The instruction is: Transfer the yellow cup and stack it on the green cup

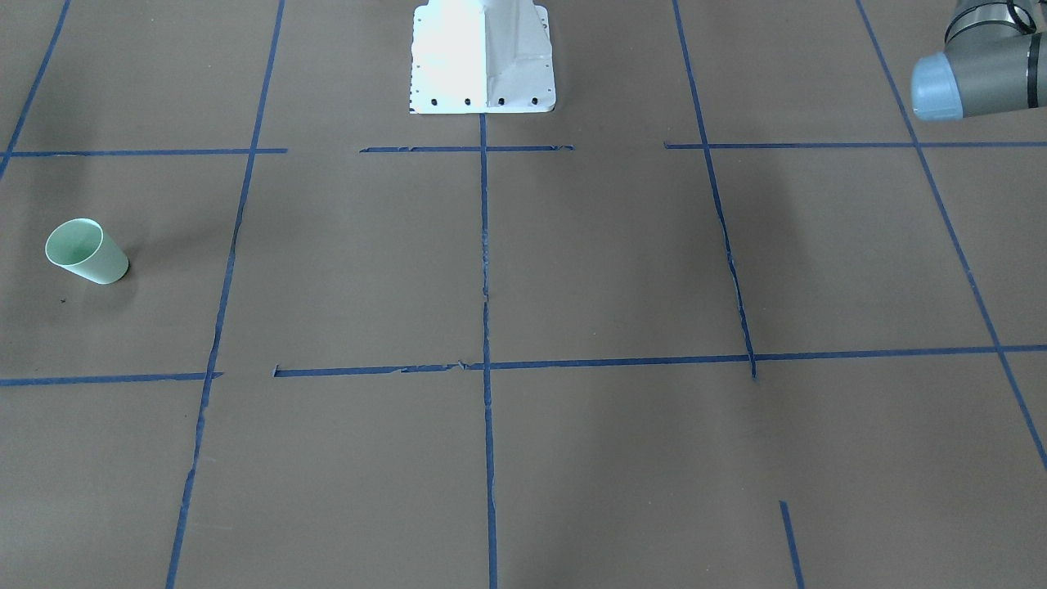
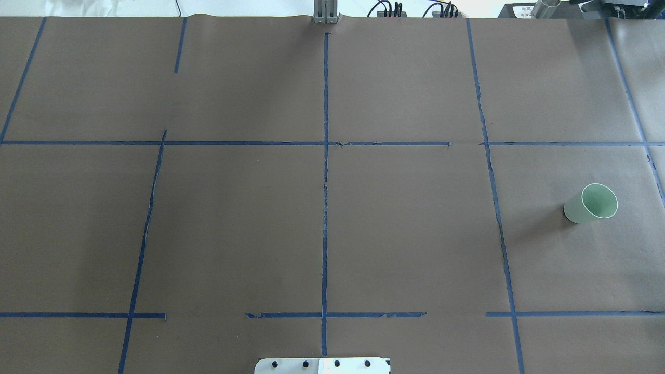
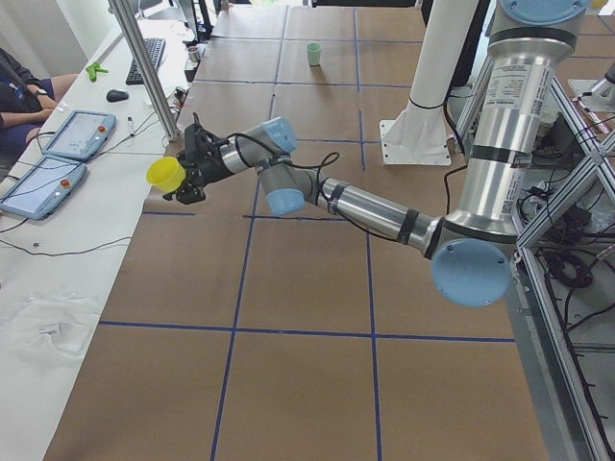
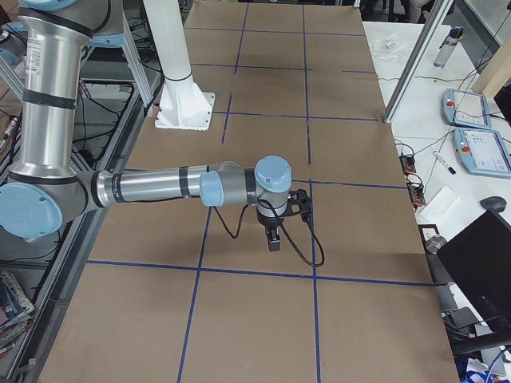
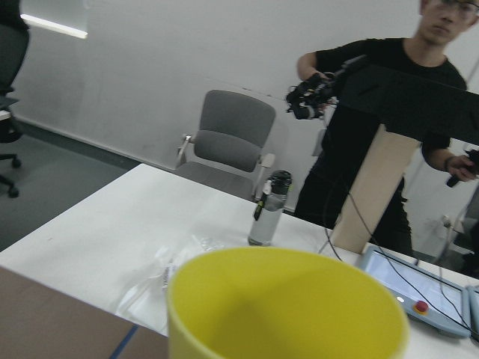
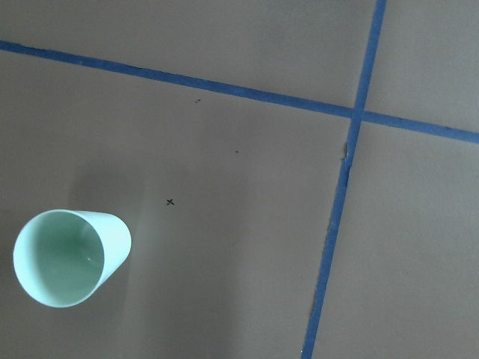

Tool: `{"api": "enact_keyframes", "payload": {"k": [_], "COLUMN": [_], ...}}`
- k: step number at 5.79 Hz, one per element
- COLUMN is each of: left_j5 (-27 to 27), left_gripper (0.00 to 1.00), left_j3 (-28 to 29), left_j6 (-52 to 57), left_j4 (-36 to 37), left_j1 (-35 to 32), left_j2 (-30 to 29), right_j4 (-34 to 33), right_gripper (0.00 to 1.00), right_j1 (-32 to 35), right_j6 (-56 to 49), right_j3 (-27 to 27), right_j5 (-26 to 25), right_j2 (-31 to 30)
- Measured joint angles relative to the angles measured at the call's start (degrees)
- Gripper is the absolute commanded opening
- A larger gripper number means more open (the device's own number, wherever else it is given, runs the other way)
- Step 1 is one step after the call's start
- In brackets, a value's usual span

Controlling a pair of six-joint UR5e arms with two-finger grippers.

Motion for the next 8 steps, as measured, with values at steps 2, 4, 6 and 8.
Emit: {"api": "enact_keyframes", "payload": {"k": [2,4,6,8], "left_j5": [0.8,13.7,33.6,45.8], "left_gripper": [0.45,0.43,0.43,0.43], "left_j3": [0.4,3.3,12.6,19.1], "left_j6": [4.5,5.0,3.9,0.8], "left_j4": [0.4,0.8,0.9,3.3], "left_j1": [8.5,20.6,32.3,39.5], "left_j2": [-9.8,-15.2,-24.1,-30.2], "right_j4": [1.7,1.7,-6.3,-19.8], "right_gripper": [1.00,1.00,1.00,1.00], "right_j1": [-1.0,-3.6,-9.0,-13.3], "right_j6": [1.0,8.7,16.6,21.6], "right_j3": [-0.3,-0.5,-1.0,-1.1], "right_j5": [2.4,2.7,2.8,2.5], "right_j2": [3.3,8.4,19.1,31.6]}}
